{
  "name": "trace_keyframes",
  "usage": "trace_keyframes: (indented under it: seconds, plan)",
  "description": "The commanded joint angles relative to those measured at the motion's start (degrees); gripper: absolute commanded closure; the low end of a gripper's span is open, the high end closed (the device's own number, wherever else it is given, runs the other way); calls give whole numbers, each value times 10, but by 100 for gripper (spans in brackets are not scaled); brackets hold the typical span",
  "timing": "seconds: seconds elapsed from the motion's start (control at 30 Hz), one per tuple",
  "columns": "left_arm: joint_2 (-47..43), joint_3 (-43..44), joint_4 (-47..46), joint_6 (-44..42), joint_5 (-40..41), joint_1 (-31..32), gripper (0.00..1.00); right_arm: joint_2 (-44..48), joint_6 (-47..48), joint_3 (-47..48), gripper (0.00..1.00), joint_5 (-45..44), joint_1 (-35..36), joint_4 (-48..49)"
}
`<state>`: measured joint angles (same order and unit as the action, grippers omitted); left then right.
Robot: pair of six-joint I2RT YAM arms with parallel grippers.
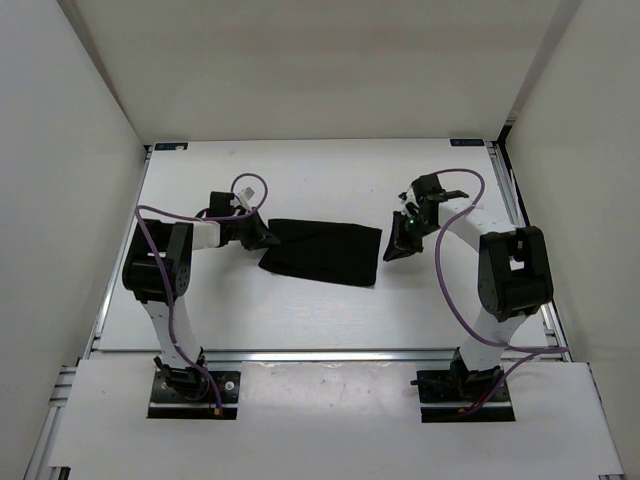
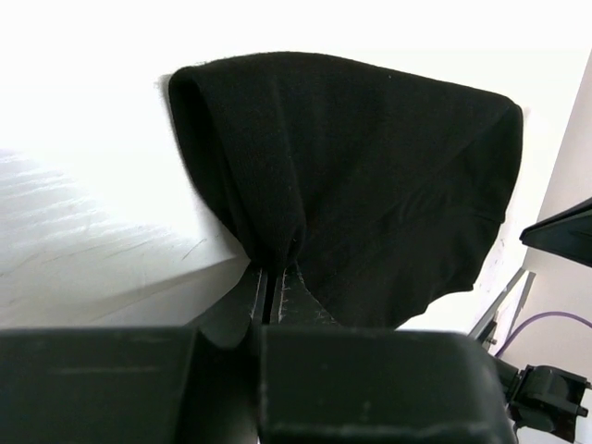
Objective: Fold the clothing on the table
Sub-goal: Fold the skirt
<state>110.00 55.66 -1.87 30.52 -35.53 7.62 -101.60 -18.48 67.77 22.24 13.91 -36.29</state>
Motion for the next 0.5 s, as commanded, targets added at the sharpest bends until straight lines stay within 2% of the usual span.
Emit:
trace_keyframes:
  seconds: [0.0, 0.23, 0.47]
  plan:
    - [-36, 11, 45, -12, 23, -6, 100, -5, -9, 13, 86, 4, 14, 0]
    - [-65, 9, 71, -17, 27, -7, 100, -61, -14, 64, 86, 11, 33, 8]
    - [-99, 34, 98, -23, 26, -1, 100, -117, -15, 100, 87, -23, 46, 1]
